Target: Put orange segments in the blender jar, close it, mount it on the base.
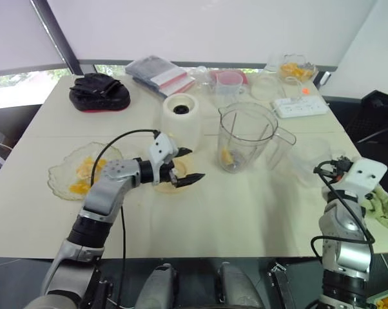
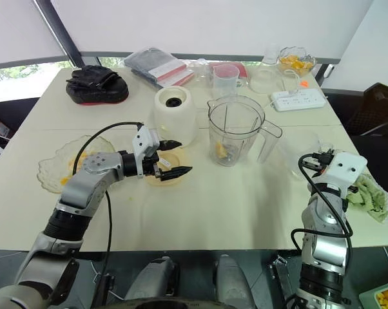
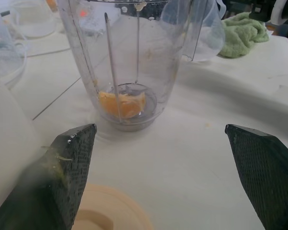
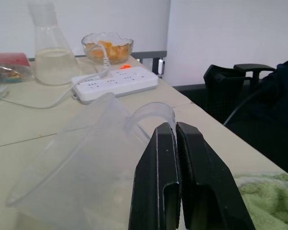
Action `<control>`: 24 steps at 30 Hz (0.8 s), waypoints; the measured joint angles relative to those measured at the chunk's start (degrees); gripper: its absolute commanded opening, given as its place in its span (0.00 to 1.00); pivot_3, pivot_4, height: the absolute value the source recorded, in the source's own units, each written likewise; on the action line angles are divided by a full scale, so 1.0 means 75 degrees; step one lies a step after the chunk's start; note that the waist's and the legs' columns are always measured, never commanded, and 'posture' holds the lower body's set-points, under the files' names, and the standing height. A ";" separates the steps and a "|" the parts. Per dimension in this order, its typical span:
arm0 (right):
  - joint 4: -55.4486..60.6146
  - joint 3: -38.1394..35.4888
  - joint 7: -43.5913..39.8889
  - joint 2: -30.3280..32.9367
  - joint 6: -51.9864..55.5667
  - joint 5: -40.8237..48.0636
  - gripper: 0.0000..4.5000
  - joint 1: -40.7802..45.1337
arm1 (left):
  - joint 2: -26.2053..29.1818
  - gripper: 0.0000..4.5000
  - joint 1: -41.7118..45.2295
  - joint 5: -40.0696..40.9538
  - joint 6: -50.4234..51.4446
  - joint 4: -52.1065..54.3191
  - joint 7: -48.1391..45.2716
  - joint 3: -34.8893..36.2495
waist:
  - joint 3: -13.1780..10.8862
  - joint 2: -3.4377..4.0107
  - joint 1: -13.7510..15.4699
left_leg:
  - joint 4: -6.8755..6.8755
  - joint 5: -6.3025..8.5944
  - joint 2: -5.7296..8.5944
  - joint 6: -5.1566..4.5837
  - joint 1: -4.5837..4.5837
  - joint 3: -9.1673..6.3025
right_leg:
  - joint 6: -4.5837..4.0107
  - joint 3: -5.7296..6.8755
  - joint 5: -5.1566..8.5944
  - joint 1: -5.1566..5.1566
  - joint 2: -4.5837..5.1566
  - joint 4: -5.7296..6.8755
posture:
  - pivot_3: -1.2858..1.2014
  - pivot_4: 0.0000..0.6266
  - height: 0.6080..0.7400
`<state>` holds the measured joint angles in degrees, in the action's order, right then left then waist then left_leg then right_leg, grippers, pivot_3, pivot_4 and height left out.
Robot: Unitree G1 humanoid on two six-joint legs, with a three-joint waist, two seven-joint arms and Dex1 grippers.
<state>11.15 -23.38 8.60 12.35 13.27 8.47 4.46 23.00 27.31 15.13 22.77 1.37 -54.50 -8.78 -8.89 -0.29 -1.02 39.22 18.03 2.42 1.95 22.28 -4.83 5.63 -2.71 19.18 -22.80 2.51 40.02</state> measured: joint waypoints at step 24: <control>0.0422 -0.0682 0.0675 -0.1158 0.0033 0.0503 0.02 -0.0964 | -0.0002 1.00 0.0272 -0.0024 -0.0266 -0.0185 -0.0105 -0.0227 | -0.0001 0.0002 0.0000 | -0.0007 -0.0001 0.0000 0.0001 -0.0001 -0.0001 | 0.0000 -0.0002 0.0000 0.0001 0.0000 -0.0005 | 0.52 0.24 1.00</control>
<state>14.31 -28.49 13.66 3.67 13.51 12.24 -2.77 22.98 29.35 14.94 20.77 -0.01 -55.29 -10.49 -8.90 -0.27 -1.02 39.17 18.02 2.42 1.96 22.27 -4.84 5.62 -2.72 19.18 -22.79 2.51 39.98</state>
